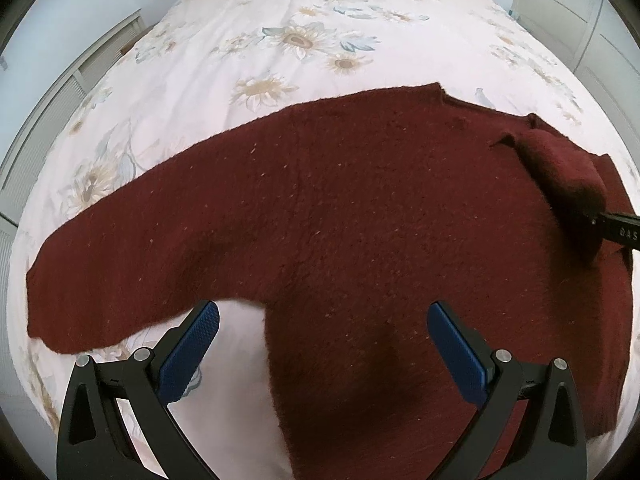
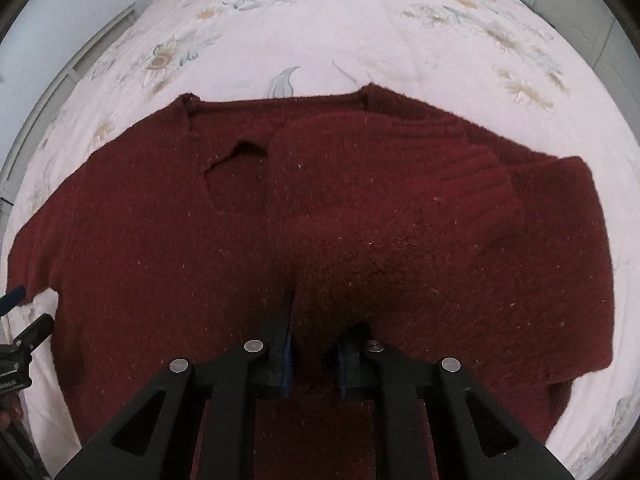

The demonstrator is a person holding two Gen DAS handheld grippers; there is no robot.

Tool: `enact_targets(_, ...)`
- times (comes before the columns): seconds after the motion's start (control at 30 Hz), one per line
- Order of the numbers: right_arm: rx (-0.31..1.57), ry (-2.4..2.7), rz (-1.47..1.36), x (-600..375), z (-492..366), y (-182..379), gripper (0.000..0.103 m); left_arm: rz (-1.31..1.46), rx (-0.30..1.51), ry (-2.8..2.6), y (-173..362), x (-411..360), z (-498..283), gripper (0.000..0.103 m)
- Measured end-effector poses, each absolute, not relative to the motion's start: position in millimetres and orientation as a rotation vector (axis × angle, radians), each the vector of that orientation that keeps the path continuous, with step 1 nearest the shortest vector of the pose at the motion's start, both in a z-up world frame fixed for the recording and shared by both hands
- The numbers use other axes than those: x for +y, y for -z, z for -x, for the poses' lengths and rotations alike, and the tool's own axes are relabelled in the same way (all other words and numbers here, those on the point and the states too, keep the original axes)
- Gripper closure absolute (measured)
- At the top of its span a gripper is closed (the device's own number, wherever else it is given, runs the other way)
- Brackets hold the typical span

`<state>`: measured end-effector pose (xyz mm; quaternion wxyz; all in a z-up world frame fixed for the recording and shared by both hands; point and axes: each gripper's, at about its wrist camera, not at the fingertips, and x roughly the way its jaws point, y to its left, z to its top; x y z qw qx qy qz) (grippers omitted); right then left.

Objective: Fold small clothes
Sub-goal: 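Lay the held sleeve across the sweater body and open the right gripper, then grasp the cuff of the other sleeve with the left gripper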

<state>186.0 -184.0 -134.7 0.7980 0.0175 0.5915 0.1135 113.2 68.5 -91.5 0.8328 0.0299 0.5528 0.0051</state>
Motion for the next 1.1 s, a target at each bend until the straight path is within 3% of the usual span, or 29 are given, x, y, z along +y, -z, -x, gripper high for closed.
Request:
enact_targets(0.17, 1.271, -0.242, 0.001, -177.6, -185.7, 137.2, 0.074, -0.048, 1.195, -0.020, 94.5, 71.2, -113.8, 0.001)
enact_targets(0.23, 1.269, -0.241, 0.026, -173.5, -184.3, 135.6, 0.064, -0.042, 1.203, -0.019, 95.2, 71.6, -114.2, 0.001)
enact_targets(0.3, 1.268, -0.240, 0.037, -171.3, -182.9, 133.3, 0.043, -0.038, 1.203, -0.015, 94.5, 71.7, -114.2, 0.001)
enact_targets(0.47, 1.253, -0.237, 0.069, -172.5, -178.2, 120.7, 0.023, -0.036, 1.197, 0.000, 90.0, 70.5, -114.4, 0.001)
enact_targets(0.63, 1.243, -0.231, 0.094, -191.7, -167.1, 113.6, 0.016, -0.056, 1.195, 0.014, 87.8, 62.5, -116.1, 0.001)
enact_targets(0.8, 1.232, -0.195, 0.068, -230.1, -147.0, 111.1, 0.002, -0.076, 1.196, 0.035, 87.8, 48.1, -120.8, 0.001)
enact_targets(1.1, 1.208, -0.021, -0.040, -318.6, -120.3, 106.6, 0.002, -0.186, 1.170, 0.154, 80.9, -20.3, -144.9, 0.001)
